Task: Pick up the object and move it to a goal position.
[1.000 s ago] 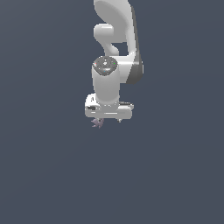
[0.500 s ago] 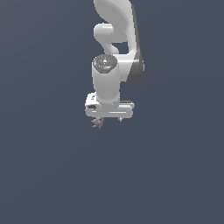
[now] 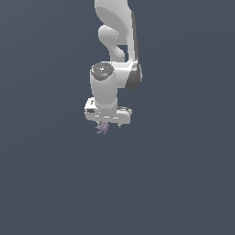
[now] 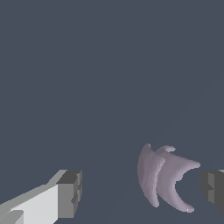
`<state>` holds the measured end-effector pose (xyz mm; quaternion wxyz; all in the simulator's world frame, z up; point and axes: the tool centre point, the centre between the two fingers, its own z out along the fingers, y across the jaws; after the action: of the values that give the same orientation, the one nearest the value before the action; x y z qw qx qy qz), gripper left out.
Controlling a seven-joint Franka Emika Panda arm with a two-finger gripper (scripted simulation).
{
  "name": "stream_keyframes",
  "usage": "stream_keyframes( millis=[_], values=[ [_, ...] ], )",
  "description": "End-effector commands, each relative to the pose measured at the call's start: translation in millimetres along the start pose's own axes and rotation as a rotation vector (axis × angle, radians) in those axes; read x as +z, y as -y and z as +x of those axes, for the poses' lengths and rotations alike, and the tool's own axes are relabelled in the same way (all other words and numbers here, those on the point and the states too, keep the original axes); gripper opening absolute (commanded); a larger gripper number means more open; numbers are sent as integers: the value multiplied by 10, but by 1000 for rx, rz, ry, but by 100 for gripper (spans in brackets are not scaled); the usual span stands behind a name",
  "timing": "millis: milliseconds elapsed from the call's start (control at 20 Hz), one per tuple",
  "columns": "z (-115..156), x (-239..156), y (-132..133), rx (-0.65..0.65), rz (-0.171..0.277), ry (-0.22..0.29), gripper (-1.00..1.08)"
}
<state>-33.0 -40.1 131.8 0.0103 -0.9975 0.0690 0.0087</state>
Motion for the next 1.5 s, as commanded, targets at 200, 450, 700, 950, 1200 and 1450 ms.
stream_keyframes(
  millis=[200, 450, 700, 950, 1200, 1450],
  values=[
    [-250, 262, -332, 79, -11, -12, 100],
    [-379, 372, -477, 115, -16, -18, 100],
    [-424, 407, -524, 127, -18, -20, 100],
    [-417, 456, -517, 125, -18, -19, 100],
    [-425, 668, -526, 126, -18, -19, 100],
    [-424, 864, -532, 127, -18, -20, 100]
  ],
)
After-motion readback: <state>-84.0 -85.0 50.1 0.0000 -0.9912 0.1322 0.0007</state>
